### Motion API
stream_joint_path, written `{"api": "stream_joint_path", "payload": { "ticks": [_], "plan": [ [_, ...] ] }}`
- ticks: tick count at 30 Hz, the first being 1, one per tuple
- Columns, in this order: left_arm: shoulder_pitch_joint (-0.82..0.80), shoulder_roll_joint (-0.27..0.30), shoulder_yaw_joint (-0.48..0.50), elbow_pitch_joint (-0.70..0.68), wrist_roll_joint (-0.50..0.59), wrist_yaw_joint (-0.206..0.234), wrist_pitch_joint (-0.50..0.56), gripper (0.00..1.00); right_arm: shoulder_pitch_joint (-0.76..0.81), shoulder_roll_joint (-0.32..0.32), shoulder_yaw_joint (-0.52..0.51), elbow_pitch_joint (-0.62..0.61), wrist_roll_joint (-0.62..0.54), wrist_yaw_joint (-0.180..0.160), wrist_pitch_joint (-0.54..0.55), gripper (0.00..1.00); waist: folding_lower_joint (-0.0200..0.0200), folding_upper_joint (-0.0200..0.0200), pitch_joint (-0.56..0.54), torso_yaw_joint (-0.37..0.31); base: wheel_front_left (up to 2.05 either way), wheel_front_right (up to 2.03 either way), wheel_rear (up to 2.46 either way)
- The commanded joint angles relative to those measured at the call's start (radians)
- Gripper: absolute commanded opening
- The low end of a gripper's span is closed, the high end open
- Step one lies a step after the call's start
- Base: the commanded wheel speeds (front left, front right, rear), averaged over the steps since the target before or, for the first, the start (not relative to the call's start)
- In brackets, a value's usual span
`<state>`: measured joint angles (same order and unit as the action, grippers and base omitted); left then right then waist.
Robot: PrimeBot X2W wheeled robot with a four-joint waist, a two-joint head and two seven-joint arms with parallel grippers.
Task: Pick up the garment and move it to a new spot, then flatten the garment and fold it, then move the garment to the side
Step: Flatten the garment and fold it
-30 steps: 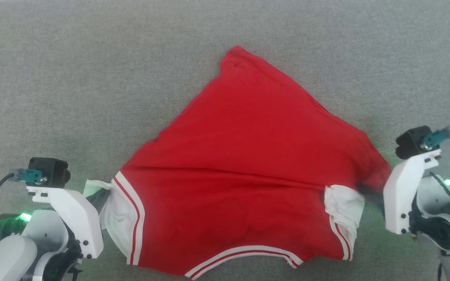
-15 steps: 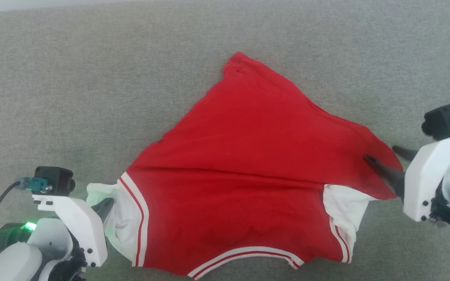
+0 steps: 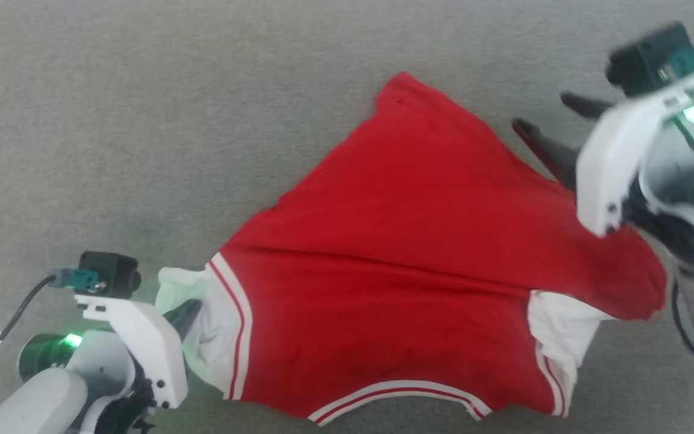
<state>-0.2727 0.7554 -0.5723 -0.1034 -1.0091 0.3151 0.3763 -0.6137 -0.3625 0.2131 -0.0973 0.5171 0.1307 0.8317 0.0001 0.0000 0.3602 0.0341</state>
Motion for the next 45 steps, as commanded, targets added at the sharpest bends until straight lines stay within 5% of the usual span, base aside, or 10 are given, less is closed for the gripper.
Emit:
{"api": "stream_joint_path", "payload": {
  "ticks": [1,9,16,23,24,25,35,45],
  "plan": [
    [-0.016,-0.007,-0.006,0.005,0.006,-0.007,0.002,0.00,-0.045,0.002,0.023,0.042,0.010,0.000,-0.019,1.00,-0.0001,0.0000,0.015,0.025,0.00,0.00,0.00],
    [-0.104,-0.075,-0.052,0.059,0.031,-0.060,0.010,0.00,-0.336,-0.019,0.230,0.392,0.070,0.000,-0.056,1.00,-0.0001,0.0000,0.065,0.143,0.00,0.00,0.00],
    [-0.167,-0.149,-0.085,0.139,0.035,-0.113,-0.003,0.00,-0.498,-0.054,0.443,0.647,0.150,0.000,0.039,1.00,-0.0001,0.0000,0.109,0.232,0.00,0.00,0.00],
    [-0.194,-0.186,-0.097,0.211,0.031,-0.143,-0.016,0.00,-0.500,-0.057,0.590,0.824,0.225,0.000,0.188,0.98,-0.0001,0.0000,0.126,0.262,0.00,0.00,0.00],
    [-0.198,-0.187,-0.097,0.220,0.031,-0.147,-0.019,0.00,-0.504,-0.058,0.602,0.832,0.235,0.000,0.193,0.31,-0.0001,0.0000,0.128,0.264,0.00,0.00,0.00],
    [-0.203,-0.190,-0.097,0.228,0.030,-0.148,-0.019,0.00,-0.511,-0.059,0.613,0.838,0.241,0.000,0.191,0.00,-0.0001,0.0000,0.129,0.266,0.00,0.00,0.00],
    [-0.257,-0.158,-0.071,0.246,0.035,-0.151,-0.006,0.00,-0.618,-0.075,0.643,0.846,0.290,-0.001,0.077,0.00,-0.0001,0.0000,0.105,0.235,0.00,0.00,0.00],
    [-0.478,0.003,-0.006,0.181,0.096,-0.128,0.125,0.00,-0.684,-0.105,0.640,0.776,0.363,0.000,-0.045,0.00,-0.0001,0.0000,0.011,0.142,0.00,0.00,0.00]
  ]
}}
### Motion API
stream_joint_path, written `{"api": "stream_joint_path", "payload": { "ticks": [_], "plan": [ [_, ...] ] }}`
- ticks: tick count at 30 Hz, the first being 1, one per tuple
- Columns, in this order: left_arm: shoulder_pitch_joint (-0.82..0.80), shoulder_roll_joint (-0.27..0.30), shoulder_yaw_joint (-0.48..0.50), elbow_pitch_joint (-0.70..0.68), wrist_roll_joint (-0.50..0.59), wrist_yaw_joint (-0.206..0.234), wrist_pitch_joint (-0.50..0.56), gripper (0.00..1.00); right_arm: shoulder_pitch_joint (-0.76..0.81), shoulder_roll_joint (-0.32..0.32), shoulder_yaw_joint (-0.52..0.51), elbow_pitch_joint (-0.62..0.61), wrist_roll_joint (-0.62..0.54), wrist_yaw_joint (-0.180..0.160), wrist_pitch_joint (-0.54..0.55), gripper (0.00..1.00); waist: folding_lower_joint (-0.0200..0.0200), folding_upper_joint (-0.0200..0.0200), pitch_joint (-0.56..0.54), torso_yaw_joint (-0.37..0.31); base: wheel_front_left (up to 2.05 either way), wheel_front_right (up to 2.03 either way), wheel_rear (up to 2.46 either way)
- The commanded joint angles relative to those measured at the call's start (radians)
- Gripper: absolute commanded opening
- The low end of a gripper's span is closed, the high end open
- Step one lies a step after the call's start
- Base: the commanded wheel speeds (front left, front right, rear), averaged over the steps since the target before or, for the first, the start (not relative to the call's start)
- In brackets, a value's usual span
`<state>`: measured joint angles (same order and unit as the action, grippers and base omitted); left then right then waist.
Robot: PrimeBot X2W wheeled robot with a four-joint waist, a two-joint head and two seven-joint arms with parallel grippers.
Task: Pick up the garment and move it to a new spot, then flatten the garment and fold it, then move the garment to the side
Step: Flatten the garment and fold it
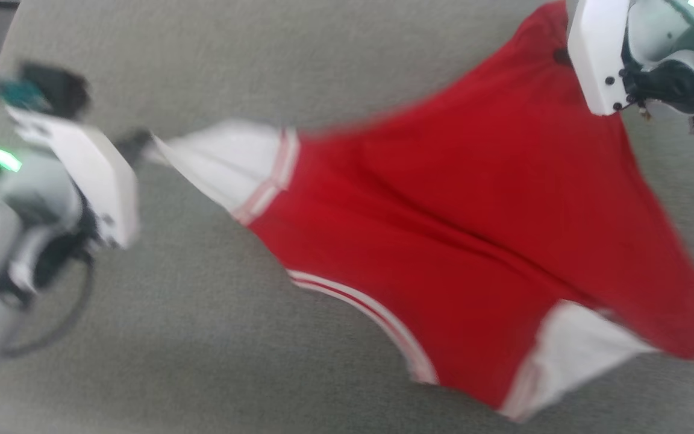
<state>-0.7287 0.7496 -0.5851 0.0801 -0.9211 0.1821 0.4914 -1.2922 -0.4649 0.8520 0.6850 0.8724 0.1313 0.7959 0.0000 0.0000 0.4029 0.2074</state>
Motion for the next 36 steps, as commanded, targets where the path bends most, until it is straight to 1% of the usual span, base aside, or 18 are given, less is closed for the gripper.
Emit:
{"api": "stream_joint_path", "payload": {
  "ticks": [1,5,9,15,17,18,20,24,25,26,28,32,34,36],
  "plan": [
    [-0.051,0.022,0.010,-0.002,0.018,0.004,0.026,0.00,-0.003,-0.005,0.002,-0.017,0.013,-0.001,-0.018,0.00,0.0000,0.0000,-0.048,-0.042,0.00,0.00,0.00],
    [-0.165,0.066,0.019,0.004,0.046,-0.003,0.096,0.00,-0.008,-0.032,0.000,-0.063,0.035,-0.001,-0.039,0.00,0.0000,0.0000,-0.101,-0.082,0.00,0.00,0.00],
    [-0.261,0.082,0.012,0.032,0.069,-0.020,0.154,0.00,-0.002,-0.053,-0.008,-0.128,0.058,-0.001,-0.043,0.00,0.0000,0.0000,-0.151,-0.120,0.00,0.00,0.00],
    [-0.372,0.075,-0.007,0.084,0.101,-0.046,0.214,0.00,0.019,-0.093,-0.030,-0.209,0.080,-0.001,-0.028,0.00,0.0000,0.0000,-0.212,-0.158,0.00,0.00,0.00],
    [-0.405,0.072,-0.017,0.106,0.110,-0.060,0.224,0.00,0.026,-0.098,-0.042,-0.225,0.085,-0.001,-0.030,0.00,0.0000,0.0000,-0.227,-0.168,0.00,0.00,0.00],
    [-0.405,0.072,-0.017,0.106,0.110,-0.060,0.224,0.00,0.026,-0.098,-0.042,-0.225,0.085,-0.001,-0.030,0.00,0.0000,0.0000,-0.227,-0.168,0.00,0.00,0.00],
    [-0.457,0.060,-0.028,0.147,0.129,-0.079,0.234,0.00,0.036,-0.110,-0.065,-0.241,0.075,-0.001,-0.032,0.00,0.0000,0.0000,-0.240,-0.180,0.00,0.00,0.00],
    [-0.521,0.034,-0.041,0.215,0.161,-0.107,0.216,0.00,0.043,-0.107,-0.098,-0.252,0.054,-0.001,-0.052,0.00,0.0000,0.0000,-0.241,-0.193,0.00,0.00,0.00],
    [-0.521,0.034,-0.041,0.215,0.161,-0.107,0.216,0.00,0.043,-0.107,-0.098,-0.252,0.054,-0.001,-0.052,0.00,0.0000,0.0000,-0.241,-0.193,0.00,0.00,0.00],
    [-0.553,0.018,-0.047,0.253,0.168,-0.123,0.199,0.00,0.044,-0.099,-0.117,-0.251,0.038,-0.001,-0.067,0.00,0.0000,0.0000,-0.235,-0.200,0.00,0.00,0.00],
    [-0.571,0.009,-0.049,0.272,0.177,-0.129,0.186,0.00,0.043,-0.096,-0.126,-0.247,0.027,-0.001,-0.075,0.00,0.0000,0.0000,-0.230,-0.202,0.00,0.00,0.00],
    [-0.640,-0.027,-0.064,0.355,0.233,-0.152,0.110,0.00,0.013,-0.072,-0.167,-0.213,-0.044,-0.001,-0.149,0.00,0.0000,0.0000,-0.193,-0.212,0.00,0.00,0.00],
    [-0.684,-0.047,-0.071,0.398,0.261,-0.164,0.058,0.00,-0.003,-0.053,-0.194,-0.171,-0.089,-0.001,-0.195,0.00,0.0000,0.0000,-0.167,-0.215,0.00,0.00,0.00],
    [-0.733,-0.073,-0.069,0.449,0.289,-0.165,0.001,0.00,-0.028,-0.027,-0.220,-0.125,-0.140,-0.001,-0.246,0.00,0.0000,0.0000,-0.136,-0.216,0.00,0.00,0.00]
  ]
}}
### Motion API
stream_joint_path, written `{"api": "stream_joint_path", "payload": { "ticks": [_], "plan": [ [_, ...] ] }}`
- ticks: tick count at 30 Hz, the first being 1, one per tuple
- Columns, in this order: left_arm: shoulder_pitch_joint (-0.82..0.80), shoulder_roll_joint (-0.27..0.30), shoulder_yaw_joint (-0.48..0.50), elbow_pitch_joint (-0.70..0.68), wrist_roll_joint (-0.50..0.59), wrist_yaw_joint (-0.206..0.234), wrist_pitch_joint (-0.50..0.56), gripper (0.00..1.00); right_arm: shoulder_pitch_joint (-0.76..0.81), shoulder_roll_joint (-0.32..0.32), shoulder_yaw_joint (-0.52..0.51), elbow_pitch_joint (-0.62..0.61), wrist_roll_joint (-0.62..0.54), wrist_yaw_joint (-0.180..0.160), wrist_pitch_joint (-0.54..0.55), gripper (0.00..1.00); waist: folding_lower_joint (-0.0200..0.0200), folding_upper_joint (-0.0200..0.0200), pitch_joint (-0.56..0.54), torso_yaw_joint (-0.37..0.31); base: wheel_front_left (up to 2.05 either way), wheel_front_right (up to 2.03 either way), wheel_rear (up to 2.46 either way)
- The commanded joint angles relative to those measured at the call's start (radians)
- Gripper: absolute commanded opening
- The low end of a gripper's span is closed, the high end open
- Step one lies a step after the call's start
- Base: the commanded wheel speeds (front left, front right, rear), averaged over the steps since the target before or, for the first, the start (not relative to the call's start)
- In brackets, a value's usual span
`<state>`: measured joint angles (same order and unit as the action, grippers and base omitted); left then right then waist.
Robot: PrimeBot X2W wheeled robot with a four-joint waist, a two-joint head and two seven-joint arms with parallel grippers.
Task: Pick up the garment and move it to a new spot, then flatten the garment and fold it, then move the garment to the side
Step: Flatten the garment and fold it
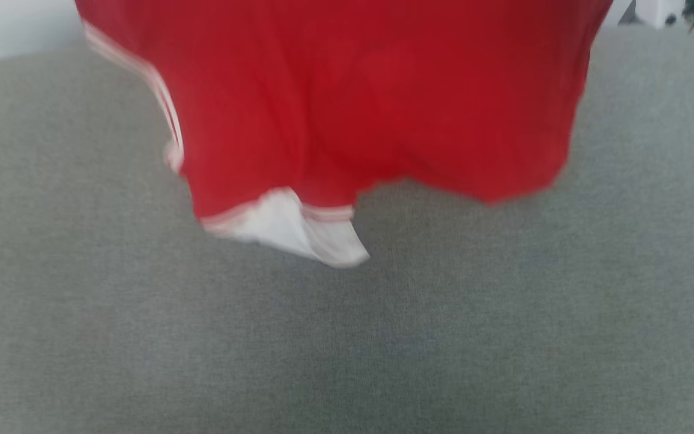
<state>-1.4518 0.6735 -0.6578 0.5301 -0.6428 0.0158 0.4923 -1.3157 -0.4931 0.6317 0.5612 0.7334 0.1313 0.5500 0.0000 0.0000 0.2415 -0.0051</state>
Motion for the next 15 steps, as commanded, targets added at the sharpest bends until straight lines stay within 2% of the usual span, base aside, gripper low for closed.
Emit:
{"api": "stream_joint_path", "payload": {
  "ticks": [1,6,11,15],
  "plan": [
    [-0.040,-0.007,0.001,0.023,0.030,-0.001,-0.036,0.00,-0.020,0.017,-0.004,0.023,-0.029,-0.001,-0.022,0.00,0.0000,0.0000,0.043,-0.005,0.00,0.00,0.00],
    [-0.197,-0.058,0.008,0.152,0.113,0.013,-0.237,0.00,-0.129,0.087,-0.059,0.154,-0.183,-0.001,-0.201,0.00,0.0000,0.0000,0.135,-0.013,0.00,0.00,0.00],
    [-0.354,-0.097,0.020,0.259,0.187,0.044,-0.480,0.00,-0.255,0.154,-0.167,0.288,-0.389,-0.001,-0.478,0.00,0.0000,0.0000,0.209,-0.013,0.00,0.00,0.00],
    [-0.416,-0.132,0.025,0.324,0.223,0.060,-0.684,0.00,-0.303,0.193,-0.252,0.386,-0.549,-0.001,-0.631,0.00,0.0000,0.0000,0.240,-0.001,0.00,0.00,0.00]
  ]
}}
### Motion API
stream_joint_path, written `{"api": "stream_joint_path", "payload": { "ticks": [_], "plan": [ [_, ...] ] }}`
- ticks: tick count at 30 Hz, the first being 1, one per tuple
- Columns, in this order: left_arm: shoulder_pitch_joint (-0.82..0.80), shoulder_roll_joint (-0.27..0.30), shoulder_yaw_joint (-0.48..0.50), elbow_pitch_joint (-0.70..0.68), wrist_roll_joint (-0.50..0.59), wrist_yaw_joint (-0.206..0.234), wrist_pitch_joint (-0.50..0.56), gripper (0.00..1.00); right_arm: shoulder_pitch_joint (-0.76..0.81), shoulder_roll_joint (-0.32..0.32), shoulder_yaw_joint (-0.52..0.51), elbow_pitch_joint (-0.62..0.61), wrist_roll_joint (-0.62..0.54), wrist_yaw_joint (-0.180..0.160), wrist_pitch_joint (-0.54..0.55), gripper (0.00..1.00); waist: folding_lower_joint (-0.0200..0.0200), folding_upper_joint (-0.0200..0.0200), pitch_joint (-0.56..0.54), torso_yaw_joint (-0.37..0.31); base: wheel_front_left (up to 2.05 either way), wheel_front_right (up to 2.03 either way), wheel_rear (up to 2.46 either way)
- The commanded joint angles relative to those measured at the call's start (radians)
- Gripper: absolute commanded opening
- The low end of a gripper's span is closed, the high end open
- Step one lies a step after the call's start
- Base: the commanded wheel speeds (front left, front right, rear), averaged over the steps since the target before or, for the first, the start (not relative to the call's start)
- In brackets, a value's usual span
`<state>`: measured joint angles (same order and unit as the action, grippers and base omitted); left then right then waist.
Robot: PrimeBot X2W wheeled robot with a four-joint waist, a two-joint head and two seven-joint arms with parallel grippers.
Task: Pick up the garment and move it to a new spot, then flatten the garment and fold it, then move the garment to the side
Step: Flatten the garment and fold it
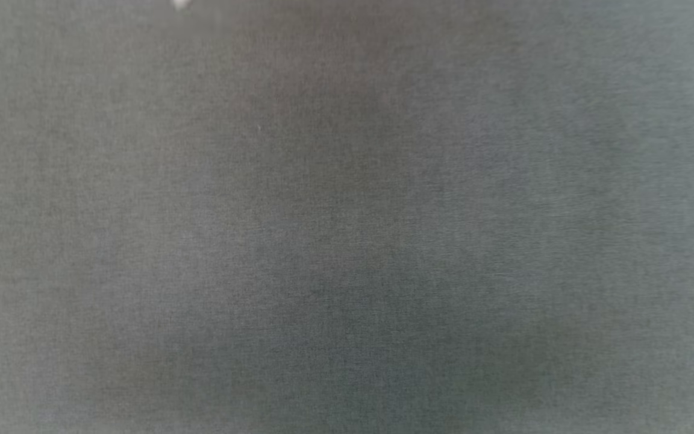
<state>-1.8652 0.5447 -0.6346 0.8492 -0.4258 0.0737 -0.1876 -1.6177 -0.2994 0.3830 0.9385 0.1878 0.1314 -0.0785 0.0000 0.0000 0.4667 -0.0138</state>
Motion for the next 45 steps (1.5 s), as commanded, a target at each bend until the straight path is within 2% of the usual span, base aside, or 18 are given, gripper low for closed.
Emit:
{"api": "stream_joint_path", "payload": {
  "ticks": [1,4,7,8,11,15,18,21,26,28,31,40,45],
  "plan": [
    [-0.003,-0.013,0.006,0.019,0.000,-0.006,-0.029,0.00,0.002,0.008,-0.023,0.032,-0.039,-0.001,-0.024,0.00,0.0000,0.0000,0.017,0.013,0.00,0.00,0.00],
    [0.046,-0.030,-0.014,0.091,-0.015,-0.063,-0.039,0.00,0.037,0.042,-0.044,0.103,-0.093,-0.001,-0.039,0.00,0.0000,0.0000,0.014,0.027,0.00,0.00,0.00],
    [0.106,-0.049,-0.022,0.158,-0.048,-0.114,-0.015,0.00,0.092,0.066,-0.041,0.165,-0.097,-0.001,-0.025,0.00,0.0000,0.0000,0.002,0.040,0.00,0.00,0.00],
    [0.168,-0.060,-0.030,0.198,-0.071,-0.146,0.028,0.00,0.144,0.091,-0.037,0.201,-0.060,-0.001,-0.007,0.00,0.0000,0.0000,-0.011,0.047,0.00,0.00,0.00],
    [0.267,-0.065,-0.041,0.228,-0.110,-0.177,0.080,0.00,0.218,0.099,-0.008,0.231,-0.022,-0.001,0.019,0.00,0.0000,0.0000,-0.032,0.060,0.00,0.00,0.00],
    [0.409,-0.069,-0.061,0.231,-0.170,-0.198,0.171,0.00,0.327,0.101,0.039,0.226,0.070,-0.001,0.053,0.00,0.0000,0.0000,-0.062,0.074,0.00,0.00,0.00],
    [0.477,-0.064,-0.074,0.210,-0.191,-0.203,0.221,0.00,0.374,0.081,0.084,0.198,0.116,-0.001,0.073,0.00,0.0000,0.0000,-0.076,0.078,0.00,0.00,0.00],
    [0.594,-0.056,-0.096,0.148,-0.254,-0.203,0.314,0.00,0.450,0.041,0.147,0.134,0.188,-0.001,0.094,0.00,0.0000,0.0000,-0.098,0.087,0.00,0.00,0.00],
    [0.781,0.017,-0.110,-0.024,-0.357,-0.203,0.464,0.00,0.580,-0.041,0.241,-0.002,0.309,-0.001,0.140,0.00,0.0000,0.0000,-0.132,0.097,0.00,0.00,0.00],
    [0.868,0.047,-0.104,-0.114,-0.387,-0.181,0.518,0.00,0.638,-0.081,0.277,-0.068,0.350,-0.001,0.154,0.00,0.0000,0.0000,-0.144,0.100,0.00,0.00,0.00],
    [1.008,0.110,-0.097,-0.283,-0.435,-0.114,0.591,0.00,0.721,-0.145,0.310,-0.161,0.405,-0.001,0.167,0.00,0.0000,0.0000,-0.158,0.101,0.00,0.00,0.00],
    [1.411,0.324,-0.065,-0.878,-0.550,0.193,0.724,0.00,0.946,-0.329,0.365,-0.435,0.530,-0.002,0.219,0.00,0.0000,0.0000,-0.176,0.101,0.00,0.00,0.00],
    [1.573,0.383,-0.053,-1.066,-0.590,0.316,0.718,0.00,1.051,-0.408,0.345,-0.551,0.550,-0.002,0.238,0.00,0.0000,0.0000,-0.176,0.098,0.00,0.00,0.00]
  ]
}}
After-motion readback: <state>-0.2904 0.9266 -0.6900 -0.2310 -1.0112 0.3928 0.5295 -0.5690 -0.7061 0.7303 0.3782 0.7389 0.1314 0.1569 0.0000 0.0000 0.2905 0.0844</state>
